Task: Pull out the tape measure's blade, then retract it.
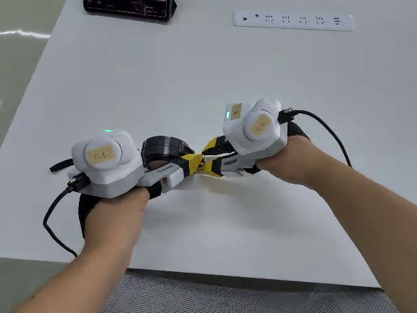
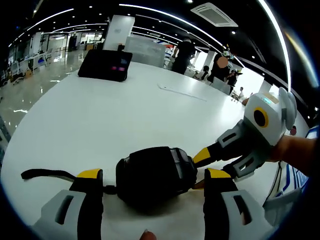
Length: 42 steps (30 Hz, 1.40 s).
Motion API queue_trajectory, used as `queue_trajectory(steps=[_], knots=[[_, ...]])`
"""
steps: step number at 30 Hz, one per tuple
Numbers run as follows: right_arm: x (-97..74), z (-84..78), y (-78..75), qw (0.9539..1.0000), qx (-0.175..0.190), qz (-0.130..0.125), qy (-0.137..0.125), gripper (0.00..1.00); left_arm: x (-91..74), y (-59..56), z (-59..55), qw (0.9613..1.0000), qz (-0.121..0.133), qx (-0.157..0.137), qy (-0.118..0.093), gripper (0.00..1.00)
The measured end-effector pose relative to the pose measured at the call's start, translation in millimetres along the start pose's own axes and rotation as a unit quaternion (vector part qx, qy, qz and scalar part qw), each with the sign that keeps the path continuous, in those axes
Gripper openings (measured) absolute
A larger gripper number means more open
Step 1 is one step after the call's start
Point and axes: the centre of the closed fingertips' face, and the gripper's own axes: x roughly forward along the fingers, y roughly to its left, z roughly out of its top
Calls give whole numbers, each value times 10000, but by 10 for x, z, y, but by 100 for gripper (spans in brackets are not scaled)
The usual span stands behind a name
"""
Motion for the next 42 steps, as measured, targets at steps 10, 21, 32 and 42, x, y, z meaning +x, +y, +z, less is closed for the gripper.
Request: queue_trajectory(steps=[10, 21, 32, 42], knots=[[-77, -12, -11, 9996, 223, -147, -113, 20, 0, -5, 30, 10000, -10, 48, -34, 87], [-295, -119, -32, 9980, 386, -464, -180, 30, -44, -15, 70, 9986, -18, 522, 13, 86], [-607, -294, -10, 9944, 679, -789, -166, 36, -91, -57, 106, 9956, -210, 917, 46, 86], [-876, -347, -12, 9894, 892, -1106, -299, 43, -176, -125, 98, 9909, -510, 1242, 84, 86]])
